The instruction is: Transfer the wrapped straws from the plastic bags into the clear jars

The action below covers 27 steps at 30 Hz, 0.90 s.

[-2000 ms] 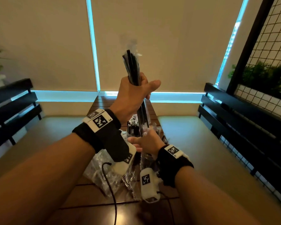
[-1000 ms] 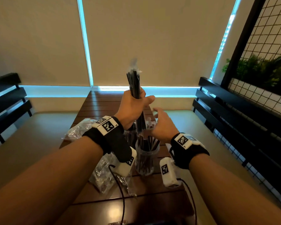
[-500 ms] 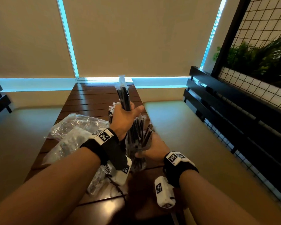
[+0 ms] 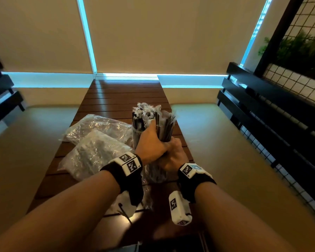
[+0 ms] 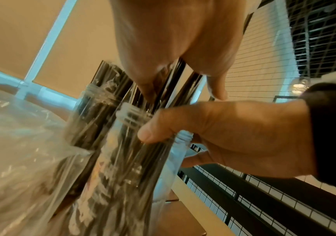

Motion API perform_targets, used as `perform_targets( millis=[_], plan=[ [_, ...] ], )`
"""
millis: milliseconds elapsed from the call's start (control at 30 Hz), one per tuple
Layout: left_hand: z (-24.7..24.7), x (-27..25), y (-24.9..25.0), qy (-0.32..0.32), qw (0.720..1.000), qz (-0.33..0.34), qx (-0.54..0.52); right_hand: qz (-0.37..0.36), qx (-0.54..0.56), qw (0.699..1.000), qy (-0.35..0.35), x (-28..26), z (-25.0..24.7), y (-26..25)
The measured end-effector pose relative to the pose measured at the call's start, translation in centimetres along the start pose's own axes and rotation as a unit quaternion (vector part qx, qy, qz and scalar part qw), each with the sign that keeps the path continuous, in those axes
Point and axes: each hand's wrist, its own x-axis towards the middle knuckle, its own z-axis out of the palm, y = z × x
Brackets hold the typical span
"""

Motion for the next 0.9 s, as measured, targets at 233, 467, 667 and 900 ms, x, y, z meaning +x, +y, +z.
perform_targets(
  millis=[233, 467, 667, 900],
  plan=[
    [-1.9, 0.7, 3.1, 0.066, 0.997, 0.040, -0.023, 0.043, -0.064, 0.997, -0.019, -1.1, -1.3, -1.8],
    [-1.4, 0.0, 1.8, 0.096, 0.960, 0.046, 0.258, 0.024, -0.077, 0.997, -0.012, -2.1, -1.3, -1.3],
    [-2.2, 0.1, 1.8, 0.146, 0.965, 0.062, 0.210, 0.024, -0.038, 0.999, 0.012, -2.7, -1.5, -1.5],
    [-2.5, 0.7, 1.8, 0.154, 0.940, -0.003, 0.305, 0.007, -0.094, 0.995, 0.014, -2.7, -1.0, -1.5]
  ],
)
